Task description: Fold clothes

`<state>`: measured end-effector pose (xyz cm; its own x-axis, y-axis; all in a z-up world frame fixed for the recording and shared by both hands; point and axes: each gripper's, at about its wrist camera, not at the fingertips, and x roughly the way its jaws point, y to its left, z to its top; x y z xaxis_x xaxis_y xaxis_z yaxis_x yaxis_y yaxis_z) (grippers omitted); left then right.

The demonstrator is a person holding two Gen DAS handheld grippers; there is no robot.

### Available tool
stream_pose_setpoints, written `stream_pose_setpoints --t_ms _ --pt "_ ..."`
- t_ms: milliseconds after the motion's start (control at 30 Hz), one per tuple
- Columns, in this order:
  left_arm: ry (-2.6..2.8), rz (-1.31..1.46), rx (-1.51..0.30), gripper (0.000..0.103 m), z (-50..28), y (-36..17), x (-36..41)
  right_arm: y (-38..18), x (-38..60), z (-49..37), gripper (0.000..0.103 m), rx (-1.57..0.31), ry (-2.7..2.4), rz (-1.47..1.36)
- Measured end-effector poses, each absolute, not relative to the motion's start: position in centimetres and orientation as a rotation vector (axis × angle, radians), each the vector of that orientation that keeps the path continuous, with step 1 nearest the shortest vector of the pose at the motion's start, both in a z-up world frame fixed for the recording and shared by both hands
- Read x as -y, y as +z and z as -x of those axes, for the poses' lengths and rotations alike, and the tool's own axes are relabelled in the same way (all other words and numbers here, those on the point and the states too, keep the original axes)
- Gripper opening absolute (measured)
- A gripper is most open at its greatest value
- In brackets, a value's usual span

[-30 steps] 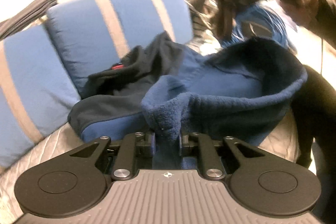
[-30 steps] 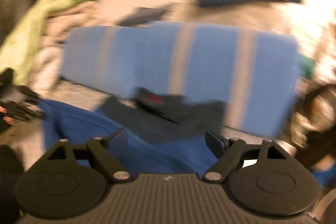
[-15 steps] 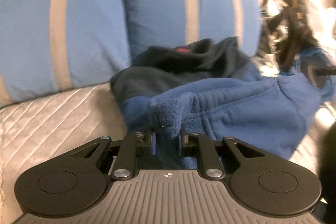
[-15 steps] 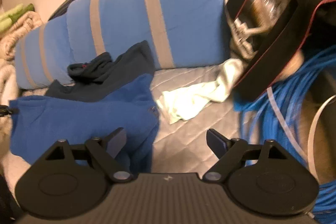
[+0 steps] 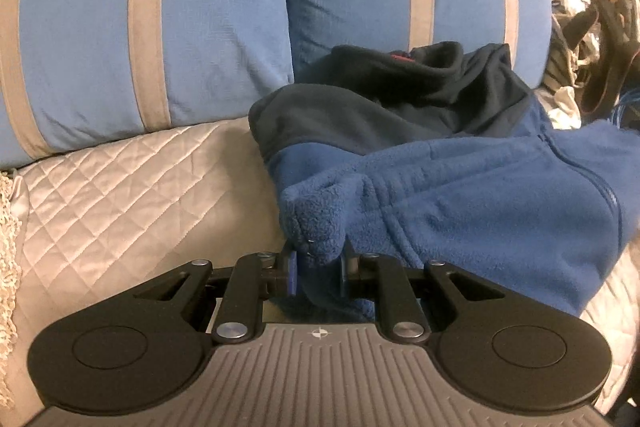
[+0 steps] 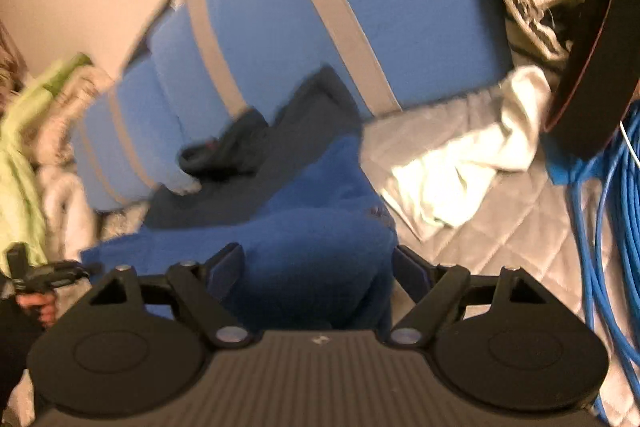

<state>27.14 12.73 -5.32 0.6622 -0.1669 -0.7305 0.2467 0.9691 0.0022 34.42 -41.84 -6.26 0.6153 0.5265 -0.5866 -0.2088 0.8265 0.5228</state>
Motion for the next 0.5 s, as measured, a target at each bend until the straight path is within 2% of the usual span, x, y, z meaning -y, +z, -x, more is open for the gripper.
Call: stream_pose_setpoints --t_ms 67,100,133,167,233,367,467,500 --pt "-0.234 -0.104 -0.815 0.018 -27.1 -5.2 -12.7 -6.9 41.2 -35.5 0.07 -0.833 0.414 -0.456" --pt "-0.235 -0.101 -0.815 0.018 -27.0 -5.2 -12.8 -6.7 40.4 -35.5 0.042 -0.806 0.426 -0.435" --pt "-0.238 -0.092 -0.814 0.018 -27.0 -5.1 -12.8 -6.5 39.5 -35.4 0.02 -0.779 0.436 -0.414" --pt "-0.243 -0.081 -0.811 0.018 -27.0 -5.1 -12.9 -6.3 38.7 -35.3 0.017 -0.752 0.447 -0.393" --pt "-0.247 -0.069 -0.805 0.018 -26.8 -5.0 -12.8 -5.9 36.8 -35.0 0.017 -0.697 0.475 -0.33" --pt "-0.248 -0.059 -0.8 0.018 -26.0 -4.7 -12.5 -4.7 28.8 -31.0 0.021 -0.617 0.62 0.125" --pt "-0.256 -0.056 -0.8 0.019 -25.7 -4.5 -12.3 -6.0 25.0 -28.7 0.039 -0.604 0.639 0.425" --pt "-0.259 -0.054 -0.799 0.019 -25.6 -4.4 -12.3 -6.2 24.6 -28.1 0.054 -0.595 0.649 0.468"
